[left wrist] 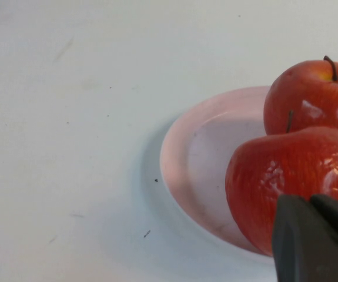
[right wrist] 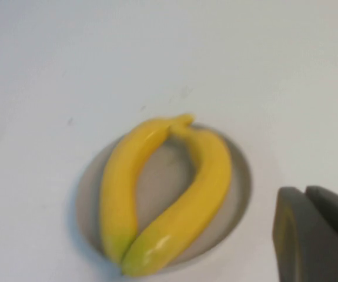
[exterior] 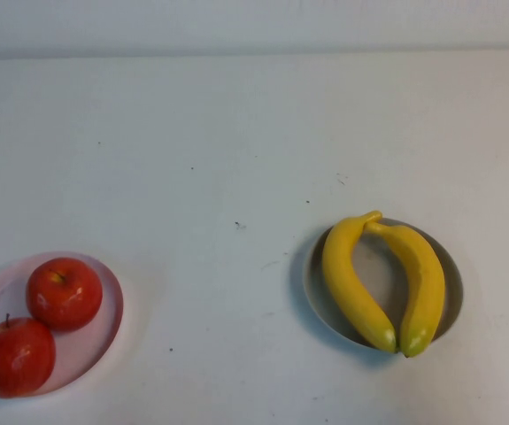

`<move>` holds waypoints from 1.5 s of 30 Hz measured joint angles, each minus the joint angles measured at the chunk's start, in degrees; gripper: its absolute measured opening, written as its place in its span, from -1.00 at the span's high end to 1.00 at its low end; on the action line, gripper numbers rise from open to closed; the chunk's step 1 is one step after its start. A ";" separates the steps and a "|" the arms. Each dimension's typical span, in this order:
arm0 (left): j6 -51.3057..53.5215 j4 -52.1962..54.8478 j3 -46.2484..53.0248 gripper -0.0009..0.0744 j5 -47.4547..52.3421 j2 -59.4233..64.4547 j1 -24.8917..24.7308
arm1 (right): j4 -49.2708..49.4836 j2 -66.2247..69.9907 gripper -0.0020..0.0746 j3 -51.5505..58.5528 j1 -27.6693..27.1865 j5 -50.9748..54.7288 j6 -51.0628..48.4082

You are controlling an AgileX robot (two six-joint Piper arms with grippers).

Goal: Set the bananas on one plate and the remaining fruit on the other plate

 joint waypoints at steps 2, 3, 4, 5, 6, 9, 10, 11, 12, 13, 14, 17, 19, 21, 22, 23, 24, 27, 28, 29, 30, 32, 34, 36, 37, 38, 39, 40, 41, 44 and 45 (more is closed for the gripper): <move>0.00 0.00 0.00 0.99 0.00 0.00 0.00 | 0.60 -5.11 0.99 5.62 -4.12 -5.18 0.00; 0.00 0.00 0.00 0.99 0.00 0.00 0.00 | 0.70 -6.58 0.99 7.36 -5.50 -6.81 0.00; 0.00 0.00 0.00 0.99 0.00 0.00 0.00 | 0.84 -8.97 0.99 9.21 -7.06 -8.18 -0.12; 0.00 0.00 0.00 0.99 0.00 0.00 0.00 | 0.84 -11.19 0.99 10.76 -8.47 -9.26 -0.22; 0.00 0.00 0.00 0.99 0.00 0.00 0.00 | 0.71 -13.25 0.99 12.12 -9.72 -9.89 -0.21; 0.00 0.00 0.00 0.99 0.00 0.00 0.00 | 0.45 -18.50 0.99 15.39 -11.88 -10.81 -0.24; 0.00 0.00 0.00 0.99 0.00 0.00 0.00 | 0.35 -20.04 0.99 16.42 -12.14 -11.11 -0.24; 0.00 0.00 0.00 0.99 0.00 0.00 0.00 | 0.35 -21.49 0.99 17.45 -12.15 -11.44 -0.24; 0.00 0.00 0.00 0.99 0.00 0.00 0.00 | 0.35 -22.46 0.99 18.25 -12.15 -11.73 -0.24; 0.00 0.00 0.00 0.99 0.00 0.00 0.00 | 0.35 -23.11 0.99 18.88 -12.15 -11.99 -0.24; 0.00 0.00 0.00 0.99 0.00 0.00 0.00 | 0.35 -23.46 0.99 19.34 -12.25 -12.11 -0.24; 0.00 0.00 0.00 0.99 0.00 0.00 0.00 | 0.14 -23.67 0.99 19.49 -12.37 -10.64 -0.24; 0.00 0.00 0.00 0.99 0.00 0.00 0.00 | 0.13 -23.67 0.99 19.49 -12.37 -8.48 -0.24; 0.00 0.00 0.00 0.99 0.00 0.00 0.00 | -0.36 -23.67 0.99 19.49 -12.37 -5.78 -0.24; 0.00 0.00 0.00 0.99 0.00 0.00 0.00 | -0.78 -23.67 0.99 19.49 -12.37 -4.36 -0.24; 0.00 0.00 0.00 0.99 0.00 0.00 0.00 | -1.31 -23.67 0.99 19.49 -12.37 -2.76 -0.24; 0.00 0.00 0.00 0.99 0.00 0.00 0.00 | -1.61 -23.67 0.99 19.57 -12.37 -1.63 -0.24; 0.00 0.00 0.00 0.99 0.00 0.00 0.00 | -2.03 -23.67 0.99 19.57 -12.37 -0.68 -0.24; 0.00 0.00 0.00 0.99 0.00 0.00 0.00 | -2.17 -23.67 0.99 19.57 -12.37 -0.57 -0.24; 0.00 0.00 0.00 0.99 0.00 0.00 0.00 | -2.17 -23.67 0.99 19.57 -12.37 -0.57 -0.24; 0.00 0.00 0.00 0.99 0.00 0.00 0.00 | -2.17 -23.67 0.99 19.57 -12.37 -0.57 -0.24; 0.00 0.00 0.00 0.99 0.00 0.00 0.00 | -2.17 -23.67 0.99 19.57 -12.37 -0.57 -0.24; 0.00 0.00 0.00 0.99 0.00 0.00 0.00 | -2.17 -23.67 0.99 19.57 -12.37 -0.57 -0.24; 0.00 0.00 0.00 0.99 0.00 0.00 0.00 | -2.07 -23.67 0.99 19.57 -12.37 -0.57 -0.24; 0.00 0.00 0.00 0.99 0.00 0.00 0.00 | -2.07 -23.67 0.99 19.57 -12.37 -0.57 -0.24; 0.00 0.00 0.00 0.99 0.00 0.00 0.00 | -2.07 -23.67 0.99 19.57 -12.37 -0.57 -0.24; 0.00 0.00 0.00 0.99 0.00 0.00 0.00 | -2.07 -23.67 0.99 19.57 -12.48 -0.57 -0.24; 0.00 0.00 0.00 0.99 0.00 0.00 0.00 | -2.07 -23.75 0.99 19.57 -12.48 -0.57 -0.24; 0.00 0.00 0.00 0.99 0.00 0.00 0.00 | -2.07 -23.75 0.99 19.57 -12.48 -0.57 -0.24; 0.00 0.00 0.00 0.99 0.00 0.00 0.00 | -2.07 -23.82 0.99 19.57 -12.48 -0.57 -0.24; 0.00 0.00 0.00 0.99 0.00 0.00 0.00 | -2.07 -23.82 0.99 19.57 -12.48 -0.57 -0.24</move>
